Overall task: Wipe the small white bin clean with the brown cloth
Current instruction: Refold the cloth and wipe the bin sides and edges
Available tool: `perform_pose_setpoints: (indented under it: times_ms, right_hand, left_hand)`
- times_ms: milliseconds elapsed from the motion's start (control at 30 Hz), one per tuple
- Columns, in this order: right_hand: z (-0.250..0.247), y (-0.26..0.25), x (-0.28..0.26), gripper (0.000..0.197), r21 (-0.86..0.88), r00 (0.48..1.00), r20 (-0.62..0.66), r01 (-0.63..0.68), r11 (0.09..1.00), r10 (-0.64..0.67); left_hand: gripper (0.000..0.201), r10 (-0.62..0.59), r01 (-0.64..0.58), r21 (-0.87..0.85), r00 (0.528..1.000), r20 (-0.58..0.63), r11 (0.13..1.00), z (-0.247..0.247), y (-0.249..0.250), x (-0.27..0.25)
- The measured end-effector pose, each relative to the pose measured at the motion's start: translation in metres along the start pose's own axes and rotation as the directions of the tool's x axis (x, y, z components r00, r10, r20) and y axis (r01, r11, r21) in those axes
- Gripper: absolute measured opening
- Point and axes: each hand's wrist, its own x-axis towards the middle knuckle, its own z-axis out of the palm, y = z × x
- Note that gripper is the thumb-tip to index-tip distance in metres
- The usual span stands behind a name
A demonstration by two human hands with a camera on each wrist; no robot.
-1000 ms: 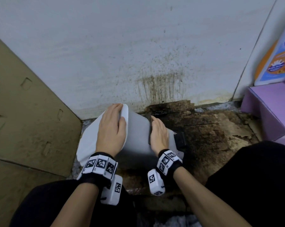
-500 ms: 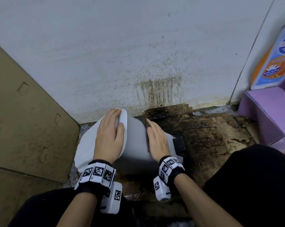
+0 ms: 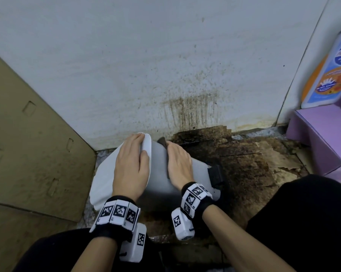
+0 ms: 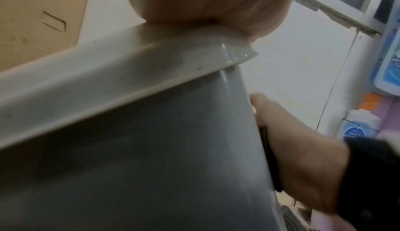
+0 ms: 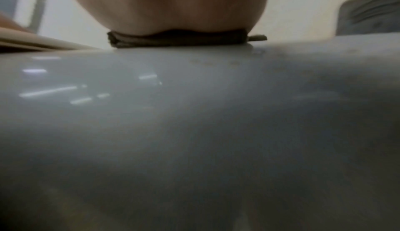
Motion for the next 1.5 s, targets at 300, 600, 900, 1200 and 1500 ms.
perform_pose_setpoints:
  times_ms: [300, 600, 900, 1200, 1500]
  right_hand:
    - [-0.005, -0.003, -0.005, 0.059, 0.025, 0.99, 0.051, 0.129, 0.991, -0.13]
    - [-0.016, 0.066, -0.013, 0.044, -0.001, 0.989, -0.06, -0.139, 0.99, 0.138]
    - [0.027, -0.029, -0.063, 0.055, -0.029, 0.982, -0.108, 0.151, 0.988, -0.153]
    - [0.015, 0.0, -0.07, 0.055, -0.124, 0.948, -0.061, 0.305, 0.944, -0.314]
    - [-0.01, 0.127, -0.099, 0.064, -0.389, 0.971, 0.004, 0.222, 0.894, -0.239]
  left_hand:
    - [0.049, -0.012, 0.013, -0.057, 1.0, 0.018, 0.998, 0.001, -0.001, -0.001]
    - [0.043, -0.035, 0.035, -0.056, 0.999, 0.005, 0.998, -0.002, -0.003, 0.001]
    - [0.047, -0.003, 0.002, -0.058, 1.0, -0.015, 0.998, 0.0, -0.003, 0.006]
    - [0.046, -0.017, 0.016, -0.084, 1.0, -0.009, 0.996, -0.001, -0.008, 0.005]
    - [0.041, -0.04, 0.037, -0.112, 0.999, -0.021, 0.993, -0.008, -0.015, 0.005]
